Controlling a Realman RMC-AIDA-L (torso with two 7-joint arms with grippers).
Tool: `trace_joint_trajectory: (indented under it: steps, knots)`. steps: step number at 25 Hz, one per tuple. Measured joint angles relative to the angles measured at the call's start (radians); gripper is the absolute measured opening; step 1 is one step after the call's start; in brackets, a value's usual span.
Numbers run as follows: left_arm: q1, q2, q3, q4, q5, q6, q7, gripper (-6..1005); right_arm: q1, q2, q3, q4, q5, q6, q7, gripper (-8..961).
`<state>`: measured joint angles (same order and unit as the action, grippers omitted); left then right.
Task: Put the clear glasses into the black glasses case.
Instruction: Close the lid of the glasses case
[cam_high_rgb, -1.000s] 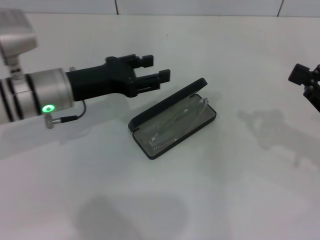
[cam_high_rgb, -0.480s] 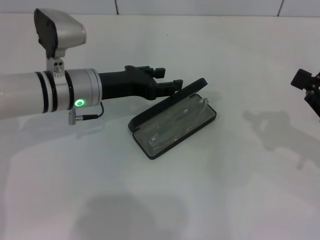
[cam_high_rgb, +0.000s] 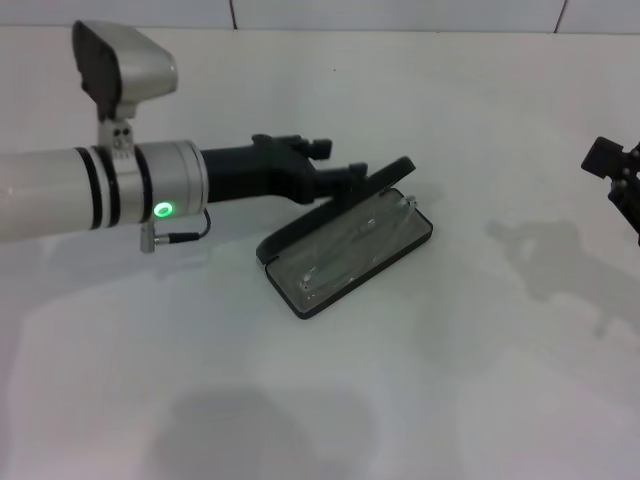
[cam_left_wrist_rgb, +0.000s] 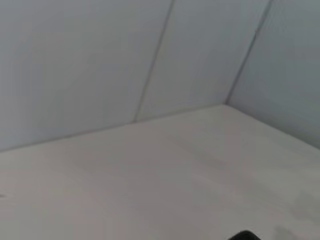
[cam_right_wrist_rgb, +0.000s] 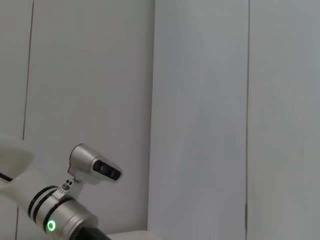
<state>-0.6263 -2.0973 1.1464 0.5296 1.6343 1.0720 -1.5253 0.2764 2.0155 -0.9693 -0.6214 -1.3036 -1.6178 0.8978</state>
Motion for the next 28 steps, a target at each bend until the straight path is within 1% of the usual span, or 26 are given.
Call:
trace_joint_trajectory:
  steps: [1,4,11,18,28]
  knots:
    - [0.002,0.0,0.031,0.0,-0.004,0.0,0.001,679,0.0,0.0,0.0,0.0,0.0,0.0,0.0,18]
    - [0.004,-0.002,0.049,0.0,-0.008,0.0,0.004,680,0.004,0.0,0.0,0.0,0.0,0.0,0.0,19]
    - [0.01,-0.004,0.057,-0.006,-0.009,0.0,0.017,685,0.006,-0.001,0.001,0.0,0.0,0.0,-0.005,18]
    - [0.013,-0.004,0.096,-0.019,-0.002,-0.009,0.028,695,0.009,-0.001,0.003,0.0,0.0,0.012,-0.012,18]
    - [0.017,-0.002,0.096,-0.019,0.001,-0.017,0.031,709,0.018,-0.001,0.0,0.002,-0.01,0.042,-0.014,19]
